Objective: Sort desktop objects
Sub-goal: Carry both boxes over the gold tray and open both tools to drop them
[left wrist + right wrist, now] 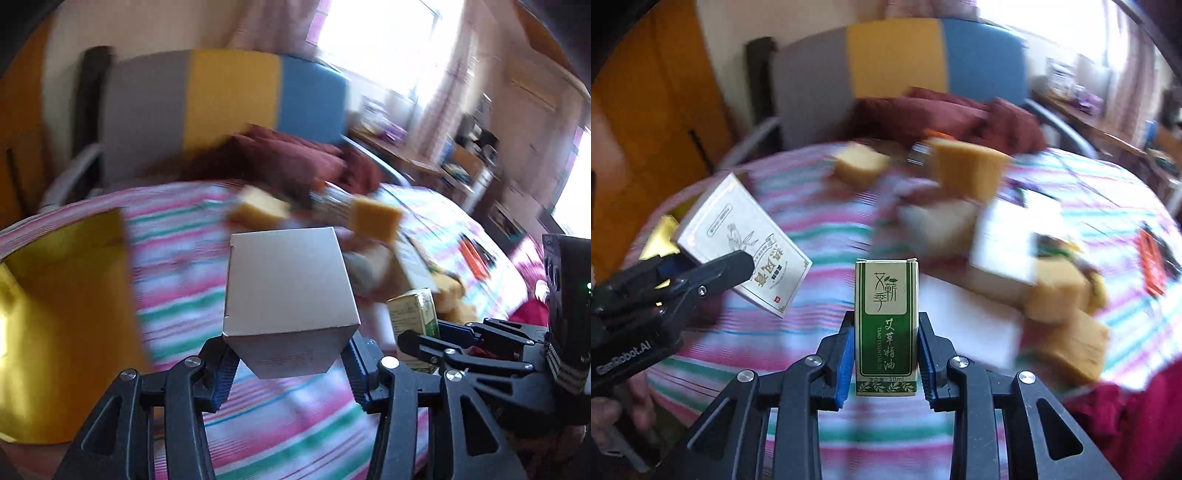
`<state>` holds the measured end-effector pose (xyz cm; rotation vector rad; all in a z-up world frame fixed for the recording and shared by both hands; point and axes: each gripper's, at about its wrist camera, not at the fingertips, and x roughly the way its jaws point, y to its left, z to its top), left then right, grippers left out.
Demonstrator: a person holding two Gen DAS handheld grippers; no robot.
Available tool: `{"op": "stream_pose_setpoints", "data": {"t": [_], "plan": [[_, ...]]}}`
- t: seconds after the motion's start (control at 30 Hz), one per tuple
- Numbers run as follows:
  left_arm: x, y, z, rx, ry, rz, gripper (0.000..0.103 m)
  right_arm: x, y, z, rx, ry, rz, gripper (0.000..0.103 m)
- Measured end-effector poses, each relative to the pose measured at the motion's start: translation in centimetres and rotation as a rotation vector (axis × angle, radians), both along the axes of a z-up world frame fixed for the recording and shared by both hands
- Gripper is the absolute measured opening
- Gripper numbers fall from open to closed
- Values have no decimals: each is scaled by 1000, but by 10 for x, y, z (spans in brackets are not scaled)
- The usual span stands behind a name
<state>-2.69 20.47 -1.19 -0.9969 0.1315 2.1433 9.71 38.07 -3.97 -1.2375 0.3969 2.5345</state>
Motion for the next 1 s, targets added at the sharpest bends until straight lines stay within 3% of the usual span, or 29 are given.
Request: {"op": "stream_pose_setpoints", "data": {"t": [0.13, 0.33, 0.7, 0.83, 1.0], "plan": [[-24, -66, 11, -21, 41, 171, 51, -41, -37, 13, -40, 44, 136, 31], [-55, -142, 1, -102, 67, 363, 51, -100, -104, 20, -46, 50, 323, 31], [-80, -212, -37, -167, 28, 581, 52, -184, -183, -15, -90, -43, 509, 33], [-79, -222, -47, -174, 9, 615, 52, -199, -187, -30, -143, -59, 508, 62], [-79, -221, -48, -175, -3, 635, 52, -197, -188, -43, -192, -92, 532, 68]]}}
